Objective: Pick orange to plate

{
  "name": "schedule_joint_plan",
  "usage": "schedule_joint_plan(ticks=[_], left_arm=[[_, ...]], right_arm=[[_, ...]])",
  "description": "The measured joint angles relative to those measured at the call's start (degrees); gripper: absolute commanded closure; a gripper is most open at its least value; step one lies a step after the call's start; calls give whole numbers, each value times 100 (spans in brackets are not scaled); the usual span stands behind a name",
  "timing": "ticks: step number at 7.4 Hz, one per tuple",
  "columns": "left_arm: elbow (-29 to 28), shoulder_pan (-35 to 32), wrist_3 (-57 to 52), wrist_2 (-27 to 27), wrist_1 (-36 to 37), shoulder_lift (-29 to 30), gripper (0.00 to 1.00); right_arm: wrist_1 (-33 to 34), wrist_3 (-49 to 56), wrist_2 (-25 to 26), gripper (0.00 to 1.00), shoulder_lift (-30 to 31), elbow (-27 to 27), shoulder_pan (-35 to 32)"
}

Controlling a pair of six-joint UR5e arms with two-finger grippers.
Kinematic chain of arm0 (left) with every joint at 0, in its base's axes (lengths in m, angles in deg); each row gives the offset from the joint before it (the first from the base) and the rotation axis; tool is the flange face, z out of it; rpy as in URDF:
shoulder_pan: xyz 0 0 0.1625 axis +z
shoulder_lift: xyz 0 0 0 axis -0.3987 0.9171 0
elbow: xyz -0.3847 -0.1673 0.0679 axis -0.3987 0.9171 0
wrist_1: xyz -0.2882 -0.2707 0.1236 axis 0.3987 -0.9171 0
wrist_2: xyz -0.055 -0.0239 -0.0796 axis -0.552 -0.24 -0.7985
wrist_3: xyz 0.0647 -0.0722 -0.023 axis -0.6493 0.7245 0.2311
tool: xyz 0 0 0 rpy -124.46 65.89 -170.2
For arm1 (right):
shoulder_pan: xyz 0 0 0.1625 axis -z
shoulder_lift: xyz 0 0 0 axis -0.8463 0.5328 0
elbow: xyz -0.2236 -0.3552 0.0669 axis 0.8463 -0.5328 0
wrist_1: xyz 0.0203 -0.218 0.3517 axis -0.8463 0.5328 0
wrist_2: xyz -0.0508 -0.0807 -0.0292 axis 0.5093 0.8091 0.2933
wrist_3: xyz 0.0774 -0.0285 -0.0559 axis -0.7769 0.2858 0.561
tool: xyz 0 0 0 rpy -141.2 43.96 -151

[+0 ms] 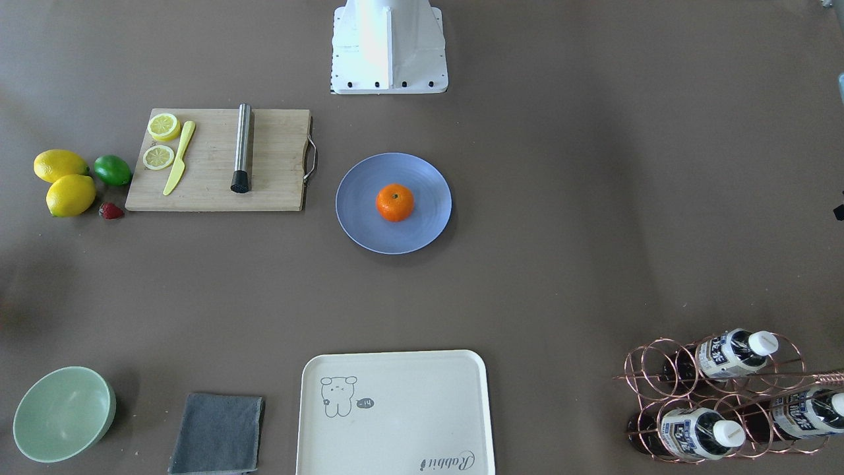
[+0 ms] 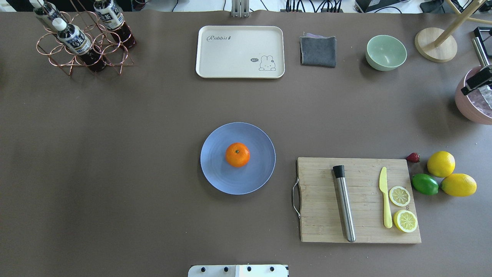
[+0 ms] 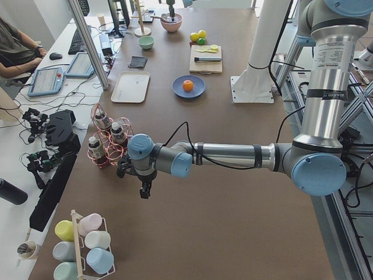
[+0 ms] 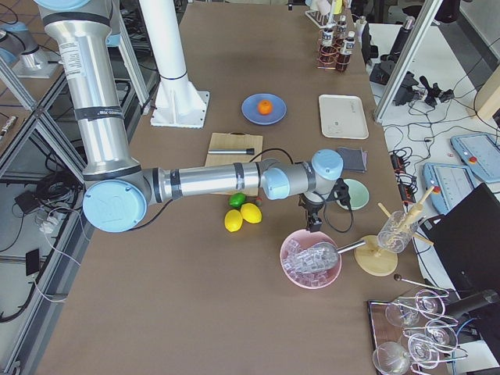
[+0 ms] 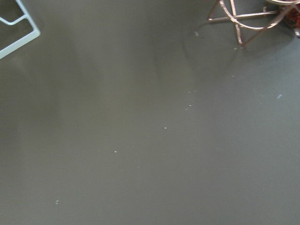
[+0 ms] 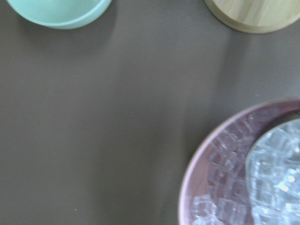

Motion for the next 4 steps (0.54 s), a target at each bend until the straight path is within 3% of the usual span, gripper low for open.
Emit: schedule_joint_plan(ticks=[4], left_arm=[[-411, -158, -170, 82, -297, 158, 3]], right_arm=[[-44, 943, -48, 0, 247, -562, -670]])
